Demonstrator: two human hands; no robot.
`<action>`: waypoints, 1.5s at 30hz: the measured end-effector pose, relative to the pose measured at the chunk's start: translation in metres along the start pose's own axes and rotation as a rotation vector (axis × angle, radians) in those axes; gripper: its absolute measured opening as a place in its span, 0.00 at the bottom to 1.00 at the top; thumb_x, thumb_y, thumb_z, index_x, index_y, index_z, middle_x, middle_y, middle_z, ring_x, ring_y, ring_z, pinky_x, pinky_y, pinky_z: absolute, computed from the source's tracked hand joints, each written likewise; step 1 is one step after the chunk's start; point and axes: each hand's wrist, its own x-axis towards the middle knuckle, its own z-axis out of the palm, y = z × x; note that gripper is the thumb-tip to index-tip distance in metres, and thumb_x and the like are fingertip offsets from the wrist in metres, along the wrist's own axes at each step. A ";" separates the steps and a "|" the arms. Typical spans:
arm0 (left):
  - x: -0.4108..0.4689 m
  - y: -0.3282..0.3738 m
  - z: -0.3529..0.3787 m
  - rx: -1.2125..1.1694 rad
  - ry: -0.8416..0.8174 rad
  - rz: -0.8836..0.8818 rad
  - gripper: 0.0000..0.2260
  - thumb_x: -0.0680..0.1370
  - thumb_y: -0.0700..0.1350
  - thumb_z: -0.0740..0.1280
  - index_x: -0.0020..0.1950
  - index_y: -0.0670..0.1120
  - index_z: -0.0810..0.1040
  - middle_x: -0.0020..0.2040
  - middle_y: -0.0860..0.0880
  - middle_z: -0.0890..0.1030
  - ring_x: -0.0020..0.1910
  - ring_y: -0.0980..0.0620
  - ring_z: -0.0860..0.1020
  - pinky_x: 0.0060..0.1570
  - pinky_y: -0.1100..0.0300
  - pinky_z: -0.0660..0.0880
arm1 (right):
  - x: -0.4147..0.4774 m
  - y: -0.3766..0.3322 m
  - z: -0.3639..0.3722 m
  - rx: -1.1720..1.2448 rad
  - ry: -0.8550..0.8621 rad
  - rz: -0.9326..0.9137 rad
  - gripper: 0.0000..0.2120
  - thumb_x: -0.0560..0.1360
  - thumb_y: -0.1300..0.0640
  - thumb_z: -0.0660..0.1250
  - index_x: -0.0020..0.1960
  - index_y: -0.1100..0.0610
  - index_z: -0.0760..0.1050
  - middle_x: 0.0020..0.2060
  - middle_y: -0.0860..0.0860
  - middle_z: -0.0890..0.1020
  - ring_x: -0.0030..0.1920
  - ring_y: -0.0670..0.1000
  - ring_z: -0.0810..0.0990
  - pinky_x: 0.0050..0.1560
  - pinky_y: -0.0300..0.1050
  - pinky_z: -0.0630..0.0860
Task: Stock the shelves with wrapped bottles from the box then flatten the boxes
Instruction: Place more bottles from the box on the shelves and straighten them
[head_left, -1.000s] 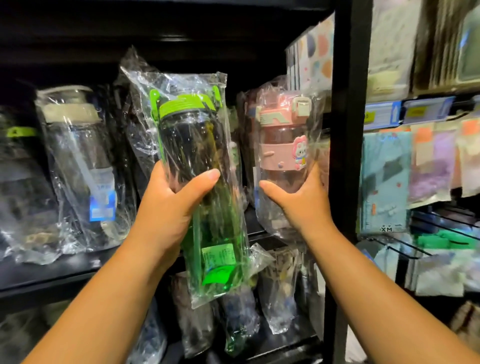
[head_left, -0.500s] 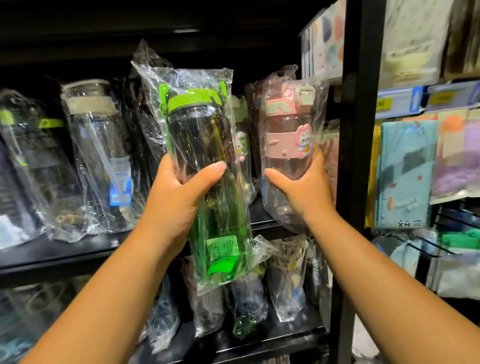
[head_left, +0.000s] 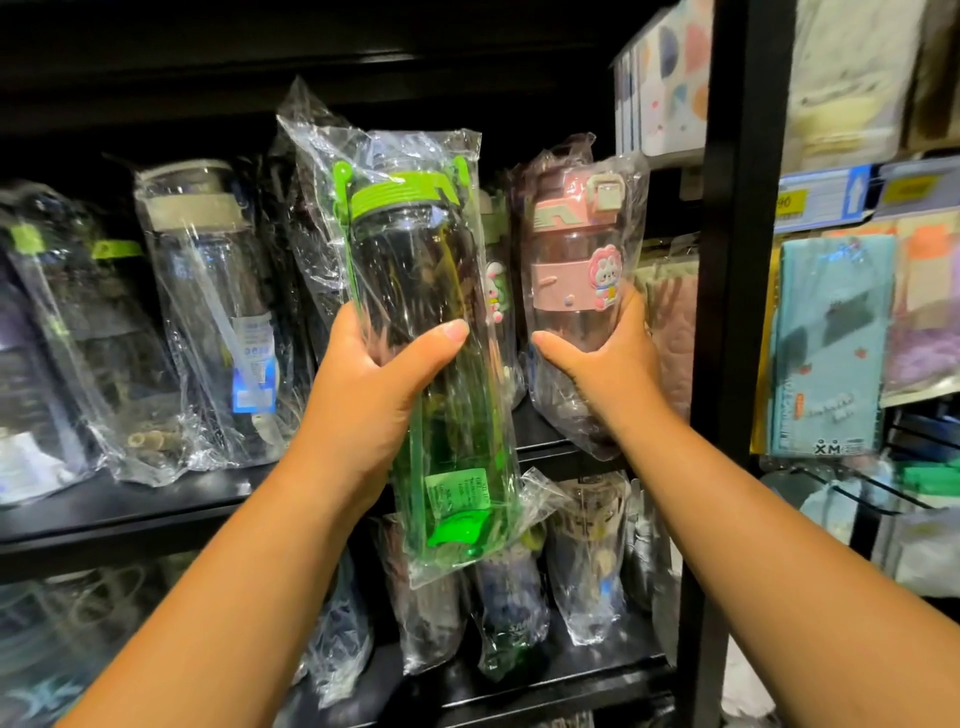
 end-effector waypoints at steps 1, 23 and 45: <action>0.000 0.001 0.000 0.002 0.000 0.002 0.26 0.69 0.48 0.74 0.65 0.48 0.73 0.56 0.50 0.84 0.55 0.51 0.83 0.61 0.42 0.77 | 0.002 0.001 0.002 -0.007 -0.003 0.003 0.46 0.68 0.44 0.78 0.77 0.48 0.55 0.70 0.49 0.71 0.67 0.52 0.72 0.57 0.39 0.67; 0.021 0.004 0.024 0.166 0.105 0.164 0.32 0.72 0.46 0.78 0.71 0.46 0.66 0.63 0.52 0.79 0.58 0.60 0.81 0.57 0.62 0.78 | -0.023 0.013 -0.012 -0.181 -0.058 -0.090 0.47 0.75 0.41 0.69 0.80 0.48 0.41 0.79 0.50 0.49 0.78 0.52 0.52 0.73 0.52 0.58; -0.021 -0.067 0.034 0.633 0.240 0.079 0.49 0.67 0.62 0.75 0.79 0.53 0.50 0.64 0.59 0.57 0.61 0.64 0.61 0.61 0.68 0.59 | -0.026 0.018 -0.012 -0.157 -0.001 -0.160 0.37 0.77 0.46 0.67 0.79 0.50 0.52 0.76 0.50 0.56 0.70 0.47 0.60 0.60 0.39 0.58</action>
